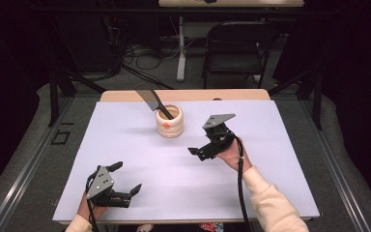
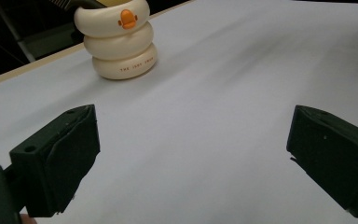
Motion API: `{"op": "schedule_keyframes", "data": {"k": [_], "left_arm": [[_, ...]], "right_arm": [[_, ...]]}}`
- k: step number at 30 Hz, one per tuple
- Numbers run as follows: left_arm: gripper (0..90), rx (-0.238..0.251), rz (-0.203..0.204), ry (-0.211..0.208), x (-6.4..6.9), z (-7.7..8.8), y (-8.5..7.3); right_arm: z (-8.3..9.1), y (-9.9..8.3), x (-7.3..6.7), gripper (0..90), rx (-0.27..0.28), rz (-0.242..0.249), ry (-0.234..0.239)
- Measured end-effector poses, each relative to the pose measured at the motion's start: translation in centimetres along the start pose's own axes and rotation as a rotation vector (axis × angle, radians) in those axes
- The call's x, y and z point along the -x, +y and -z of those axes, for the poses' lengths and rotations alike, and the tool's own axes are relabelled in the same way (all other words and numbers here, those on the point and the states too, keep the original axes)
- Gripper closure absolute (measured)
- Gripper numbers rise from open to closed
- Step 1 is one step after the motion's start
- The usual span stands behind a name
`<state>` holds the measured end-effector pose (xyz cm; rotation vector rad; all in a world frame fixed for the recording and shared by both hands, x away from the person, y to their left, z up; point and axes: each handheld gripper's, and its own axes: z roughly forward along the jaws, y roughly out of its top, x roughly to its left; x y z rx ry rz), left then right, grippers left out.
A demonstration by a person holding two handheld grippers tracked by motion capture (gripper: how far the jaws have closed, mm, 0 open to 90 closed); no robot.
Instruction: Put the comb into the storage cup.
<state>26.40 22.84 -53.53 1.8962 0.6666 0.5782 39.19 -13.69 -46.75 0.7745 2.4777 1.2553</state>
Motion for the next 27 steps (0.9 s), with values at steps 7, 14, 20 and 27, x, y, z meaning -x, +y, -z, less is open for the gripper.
{"op": "schedule_keyframes", "data": {"k": [7, 14, 20, 27], "left_arm": [[2.5, 0.002, -0.003, -0.001, 0.0, 0.0, 0.0], [2.6, 0.003, -0.002, -0.001, 0.0, 0.1, 0.0], [2.5, 0.003, -0.002, -0.002, 0.0, 0.1, 0.0], [2.5, 0.004, -0.002, -0.002, 0.0, 0.1, 0.0]], "right_arm": [[0.6, -0.7, -0.1, 0.0, -0.008, 0.0, -0.004], [1.2, -1.3, -0.2, 0.0, -0.015, 0.006, -0.015], [1.7, -1.9, -0.3, 0.0, -0.019, 0.006, -0.026], [2.5, -2.5, -0.6, 0.0, -0.016, 0.008, -0.036]]}}
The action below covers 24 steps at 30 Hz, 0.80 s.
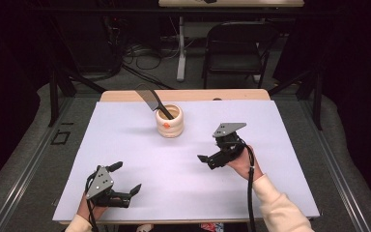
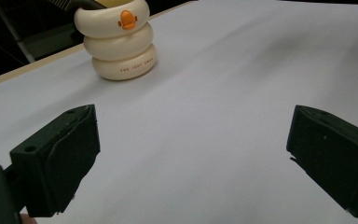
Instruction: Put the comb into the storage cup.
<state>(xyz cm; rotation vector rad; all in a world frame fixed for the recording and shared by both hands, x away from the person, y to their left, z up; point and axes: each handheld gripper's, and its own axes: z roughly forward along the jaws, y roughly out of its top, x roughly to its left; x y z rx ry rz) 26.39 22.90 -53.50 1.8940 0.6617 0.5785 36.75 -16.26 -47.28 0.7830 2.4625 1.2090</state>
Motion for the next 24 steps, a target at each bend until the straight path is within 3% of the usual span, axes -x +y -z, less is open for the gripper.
{"op": "schedule_keyframes", "data": {"k": [24], "left_arm": [[2.6, 0.0, -0.001, 0.001, 0.0, 0.0, 0.0]], "right_arm": [[2.0, -2.6, -0.8, 0.0, -0.003, 0.017, -0.036]]}}
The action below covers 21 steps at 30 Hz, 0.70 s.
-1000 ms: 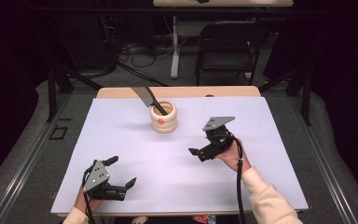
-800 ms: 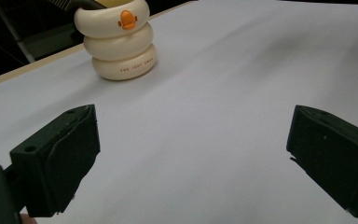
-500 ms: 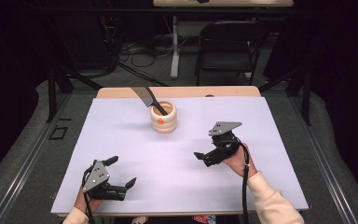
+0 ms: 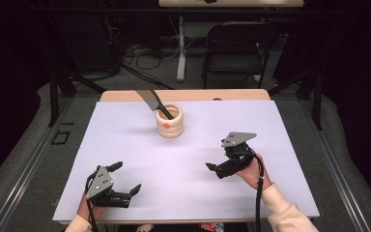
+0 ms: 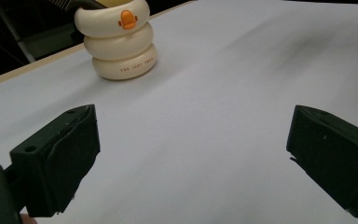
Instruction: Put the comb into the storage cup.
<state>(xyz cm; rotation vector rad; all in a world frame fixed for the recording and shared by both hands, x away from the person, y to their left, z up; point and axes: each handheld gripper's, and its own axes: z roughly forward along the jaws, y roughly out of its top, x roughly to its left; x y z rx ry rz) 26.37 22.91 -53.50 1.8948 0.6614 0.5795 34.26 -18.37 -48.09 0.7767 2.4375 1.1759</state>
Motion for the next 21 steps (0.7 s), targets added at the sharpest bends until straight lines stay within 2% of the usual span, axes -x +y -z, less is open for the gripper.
{"op": "schedule_keyframes", "data": {"k": [21], "left_arm": [[2.6, -0.005, -0.001, 0.001, 0.0, 0.0, 0.0]], "right_arm": [[1.2, -2.3, -0.3, 0.0, 0.001, -0.011, -0.033]]}}
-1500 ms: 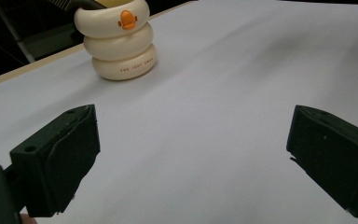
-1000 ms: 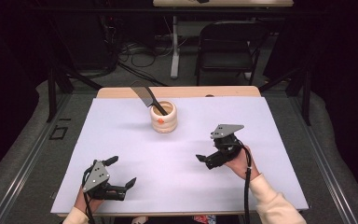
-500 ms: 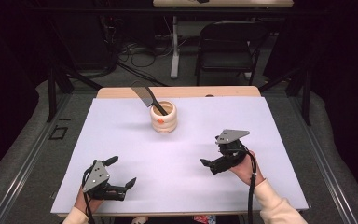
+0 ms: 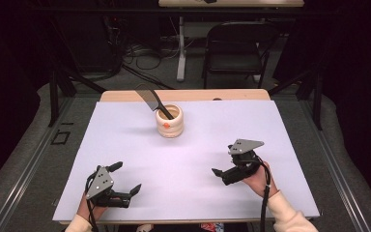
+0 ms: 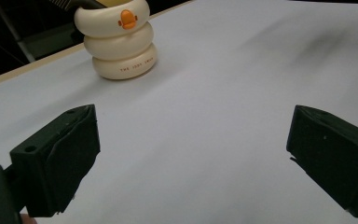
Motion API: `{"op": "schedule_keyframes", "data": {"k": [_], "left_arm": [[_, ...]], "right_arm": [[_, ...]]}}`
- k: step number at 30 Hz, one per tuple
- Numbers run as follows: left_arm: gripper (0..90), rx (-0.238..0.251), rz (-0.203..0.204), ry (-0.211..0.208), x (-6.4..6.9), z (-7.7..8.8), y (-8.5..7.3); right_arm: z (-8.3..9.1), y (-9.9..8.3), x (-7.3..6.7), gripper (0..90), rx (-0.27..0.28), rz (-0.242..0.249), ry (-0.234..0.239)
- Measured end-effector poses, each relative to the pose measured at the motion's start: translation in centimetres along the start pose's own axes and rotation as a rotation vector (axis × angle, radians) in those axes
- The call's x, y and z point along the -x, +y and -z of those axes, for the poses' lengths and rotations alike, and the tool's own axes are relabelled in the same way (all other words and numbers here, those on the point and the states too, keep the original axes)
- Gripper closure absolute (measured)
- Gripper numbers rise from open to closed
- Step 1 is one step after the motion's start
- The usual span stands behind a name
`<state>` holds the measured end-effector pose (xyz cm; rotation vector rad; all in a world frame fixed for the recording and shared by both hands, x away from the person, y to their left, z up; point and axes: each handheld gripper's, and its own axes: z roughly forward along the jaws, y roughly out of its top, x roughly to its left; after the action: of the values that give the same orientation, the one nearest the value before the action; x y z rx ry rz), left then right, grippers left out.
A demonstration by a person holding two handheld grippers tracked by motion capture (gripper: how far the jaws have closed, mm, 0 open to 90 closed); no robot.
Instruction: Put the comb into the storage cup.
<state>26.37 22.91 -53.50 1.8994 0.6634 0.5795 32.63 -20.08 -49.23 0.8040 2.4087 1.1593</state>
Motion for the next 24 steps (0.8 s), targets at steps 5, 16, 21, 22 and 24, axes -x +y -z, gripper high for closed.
{"op": "schedule_keyframes", "data": {"k": [5, 16, 21, 22, 24], "left_arm": [[2.6, 0.0, 0.001, 0.0, 0.0, 0.0, 0.0], [2.6, -0.003, 0.003, 0.0, 0.1, 0.0, 0.0], [2.6, -0.004, 0.003, 0.0, 0.1, -0.1, 0.0], [2.6, -0.003, 0.004, 0.0, 0.1, -0.1, 0.0], [2.6, -0.003, 0.003, 0.0, 0.1, -0.1, 0.0]], "right_arm": [[0.3, -0.5, -0.1, 0.0, -0.002, -0.001, -0.006], [0.9, -1.8, -0.4, 0.0, 0.0, 0.001, -0.016], [1.1, -2.4, -0.5, 0.0, -0.003, 0.002, -0.019], [1.1, -2.5, -0.6, 0.0, -0.006, 0.006, -0.019], [1.1, -2.7, -0.7, 0.0, -0.007, 0.004, -0.021]]}}
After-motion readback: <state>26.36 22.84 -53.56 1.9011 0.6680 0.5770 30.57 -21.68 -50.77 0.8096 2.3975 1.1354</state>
